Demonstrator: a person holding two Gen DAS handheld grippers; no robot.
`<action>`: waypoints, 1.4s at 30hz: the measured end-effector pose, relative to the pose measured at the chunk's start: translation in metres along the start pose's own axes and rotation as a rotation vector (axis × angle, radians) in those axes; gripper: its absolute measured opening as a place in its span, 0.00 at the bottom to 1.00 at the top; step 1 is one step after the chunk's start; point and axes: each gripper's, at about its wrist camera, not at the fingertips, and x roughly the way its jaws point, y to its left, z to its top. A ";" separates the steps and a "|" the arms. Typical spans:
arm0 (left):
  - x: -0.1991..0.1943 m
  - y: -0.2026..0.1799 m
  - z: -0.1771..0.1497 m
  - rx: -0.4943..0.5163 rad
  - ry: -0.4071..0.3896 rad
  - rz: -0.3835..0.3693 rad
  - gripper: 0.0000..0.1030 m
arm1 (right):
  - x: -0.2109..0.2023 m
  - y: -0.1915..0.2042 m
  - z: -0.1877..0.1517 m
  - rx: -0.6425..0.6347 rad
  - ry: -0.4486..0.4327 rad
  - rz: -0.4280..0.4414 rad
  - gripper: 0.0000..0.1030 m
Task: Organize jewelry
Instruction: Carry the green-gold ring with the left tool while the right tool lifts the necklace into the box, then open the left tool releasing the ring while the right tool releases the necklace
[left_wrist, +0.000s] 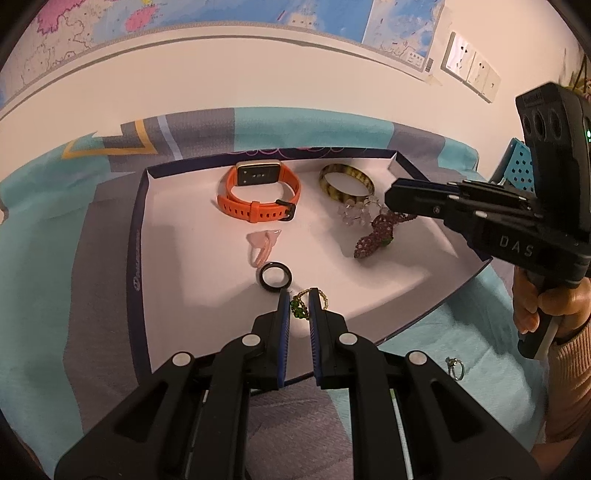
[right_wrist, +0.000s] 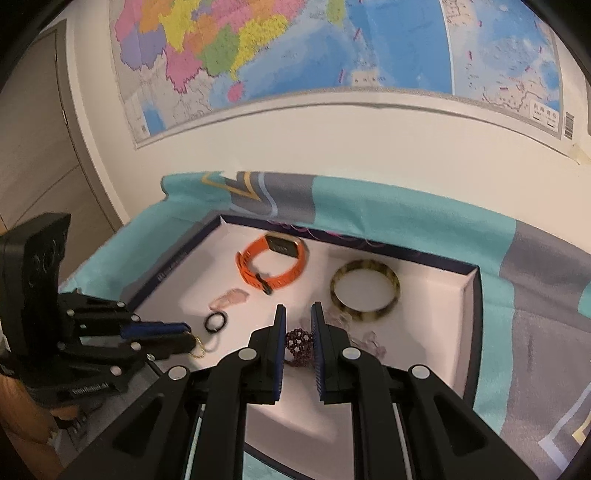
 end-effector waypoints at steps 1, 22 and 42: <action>0.001 0.001 0.000 -0.002 0.003 0.002 0.10 | 0.001 -0.002 -0.001 0.003 0.004 -0.001 0.12; 0.013 0.009 0.008 -0.037 0.031 0.018 0.11 | 0.014 -0.016 -0.018 0.029 0.062 -0.037 0.13; -0.027 0.006 0.001 -0.040 -0.097 0.079 0.46 | -0.032 -0.010 -0.030 0.062 0.004 -0.060 0.44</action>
